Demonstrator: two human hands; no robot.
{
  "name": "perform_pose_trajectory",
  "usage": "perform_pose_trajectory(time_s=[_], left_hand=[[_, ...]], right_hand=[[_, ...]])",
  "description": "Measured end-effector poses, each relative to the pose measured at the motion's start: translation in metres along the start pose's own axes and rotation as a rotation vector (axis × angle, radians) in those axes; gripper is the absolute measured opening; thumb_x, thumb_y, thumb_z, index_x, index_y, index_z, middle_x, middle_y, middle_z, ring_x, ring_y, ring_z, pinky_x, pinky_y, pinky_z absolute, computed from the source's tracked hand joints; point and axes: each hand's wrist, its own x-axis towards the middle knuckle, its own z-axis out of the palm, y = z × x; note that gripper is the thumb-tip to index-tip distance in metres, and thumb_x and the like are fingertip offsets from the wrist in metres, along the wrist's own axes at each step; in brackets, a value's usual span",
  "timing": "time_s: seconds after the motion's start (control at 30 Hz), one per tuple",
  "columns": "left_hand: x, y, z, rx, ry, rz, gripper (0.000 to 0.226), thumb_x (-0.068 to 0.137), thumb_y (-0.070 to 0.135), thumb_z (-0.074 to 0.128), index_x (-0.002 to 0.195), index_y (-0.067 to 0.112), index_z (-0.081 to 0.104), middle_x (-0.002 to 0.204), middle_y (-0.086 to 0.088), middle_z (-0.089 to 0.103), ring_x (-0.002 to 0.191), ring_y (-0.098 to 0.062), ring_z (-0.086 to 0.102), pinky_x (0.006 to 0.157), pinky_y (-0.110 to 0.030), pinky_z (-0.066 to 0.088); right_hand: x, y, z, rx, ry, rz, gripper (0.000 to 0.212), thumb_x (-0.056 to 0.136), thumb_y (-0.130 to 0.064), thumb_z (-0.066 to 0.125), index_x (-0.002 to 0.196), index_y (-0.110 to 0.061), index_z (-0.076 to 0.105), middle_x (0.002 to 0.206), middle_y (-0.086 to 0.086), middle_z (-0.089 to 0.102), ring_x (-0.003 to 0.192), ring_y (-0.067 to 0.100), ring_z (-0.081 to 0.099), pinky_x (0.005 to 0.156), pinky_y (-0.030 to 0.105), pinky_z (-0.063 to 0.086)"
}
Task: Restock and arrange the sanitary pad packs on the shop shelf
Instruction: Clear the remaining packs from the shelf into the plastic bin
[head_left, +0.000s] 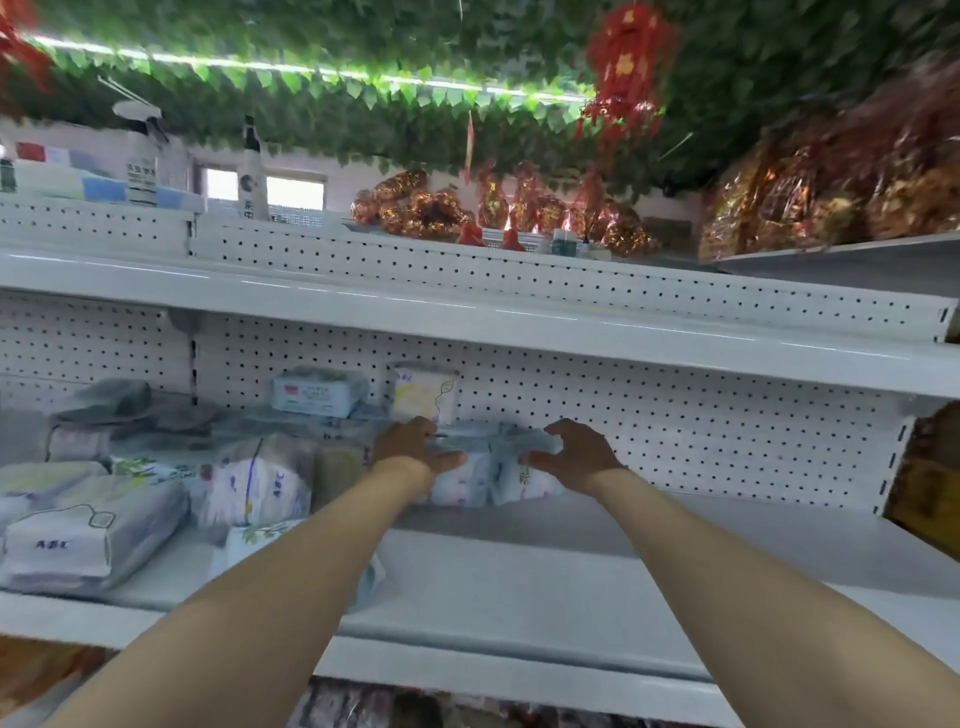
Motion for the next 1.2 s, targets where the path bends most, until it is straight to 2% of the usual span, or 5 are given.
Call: perform_pose_trajectory(time_s=[0.3,0.7,0.83,1.0,1.2], left_hand=[[0.041,-0.016,0.011,0.185,-0.055,0.108,0.083,0.082,0.063,0.068,0.149,0.022,0.041,0.153,-0.001,0.045,0.138,-0.025,0.045,0.115,-0.036,0.032],[0.029,-0.017,0.014,0.214,-0.033,0.116,0.074,0.077,0.047,0.08,0.142,0.027,0.05,0.149,0.004,0.049,0.137,-0.021,0.045,0.118,-0.041,0.027],[0.012,-0.009,0.013,0.175,-0.01,0.05,0.068,0.075,0.045,0.083,0.134,0.027,0.054,0.141,0.007,0.056,0.131,-0.019,0.05,0.115,-0.034,0.031],[-0.014,0.004,0.012,0.099,-0.016,-0.125,0.072,0.078,0.059,0.076,0.138,0.025,0.053,0.144,0.003,0.053,0.132,-0.022,0.05,0.103,-0.028,0.041],[-0.055,0.011,0.029,-0.436,0.042,-0.287,0.076,0.061,0.049,0.092,0.119,0.005,0.067,0.119,-0.01,0.07,0.105,-0.03,0.067,0.096,-0.041,0.055]], right_hand=[[0.043,0.0,0.016,-0.103,-0.093,-0.016,0.089,0.082,-0.058,0.074,0.154,-0.02,0.037,0.155,0.006,0.042,0.144,0.026,0.036,0.12,0.037,0.024],[0.04,0.017,0.012,-0.367,-0.097,-0.016,0.07,0.076,-0.051,0.081,0.134,-0.021,0.057,0.111,0.008,0.039,0.123,0.033,0.038,0.094,0.04,0.045],[0.021,0.021,0.01,-0.428,0.01,-0.017,0.076,0.07,-0.053,0.084,0.131,-0.02,0.051,0.126,0.012,0.041,0.123,0.032,0.038,0.096,0.043,0.047],[-0.011,0.031,-0.005,-0.113,-0.06,0.166,0.074,0.067,-0.06,0.084,0.114,-0.013,0.052,0.108,0.004,0.062,0.09,0.021,0.06,0.068,0.03,0.048],[-0.062,0.055,-0.017,0.726,-0.08,0.432,0.069,0.064,-0.046,0.093,0.11,-0.003,0.063,0.102,0.012,0.074,0.084,0.024,0.07,0.081,0.034,0.058]])
